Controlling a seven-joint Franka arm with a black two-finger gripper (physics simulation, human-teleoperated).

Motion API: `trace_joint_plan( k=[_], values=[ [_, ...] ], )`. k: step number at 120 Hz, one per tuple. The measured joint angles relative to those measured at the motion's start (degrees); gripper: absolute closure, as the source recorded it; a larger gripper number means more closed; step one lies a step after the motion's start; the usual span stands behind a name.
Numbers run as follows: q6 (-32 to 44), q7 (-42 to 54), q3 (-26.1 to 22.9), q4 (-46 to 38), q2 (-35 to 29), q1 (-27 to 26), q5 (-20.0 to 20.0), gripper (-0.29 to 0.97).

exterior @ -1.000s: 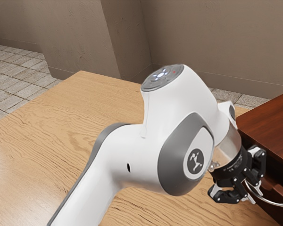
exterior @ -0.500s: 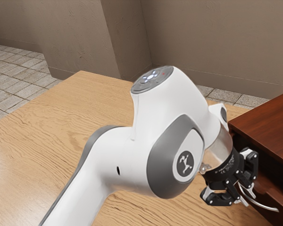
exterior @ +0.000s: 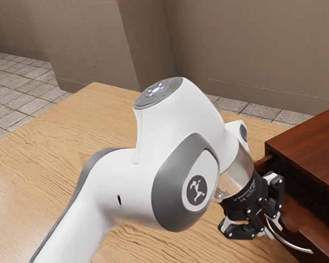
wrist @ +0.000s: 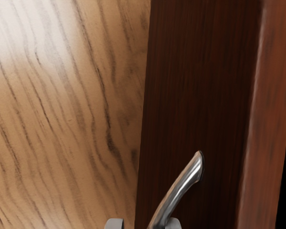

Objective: Pull the drawer handle with one arm to open the drawer

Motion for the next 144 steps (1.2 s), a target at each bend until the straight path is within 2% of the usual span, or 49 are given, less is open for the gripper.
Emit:
trace_joint_plan(
  k=[111, 144],
  values=[
    [-0.4, -0.1, 0.9, -3.8, 0.0, -4.3, 0.7, 0.67],
    [-1.1, -0.2, 2.6, -4.2, -0.1, -5.2, 1.5, 0.67]
  ],
)
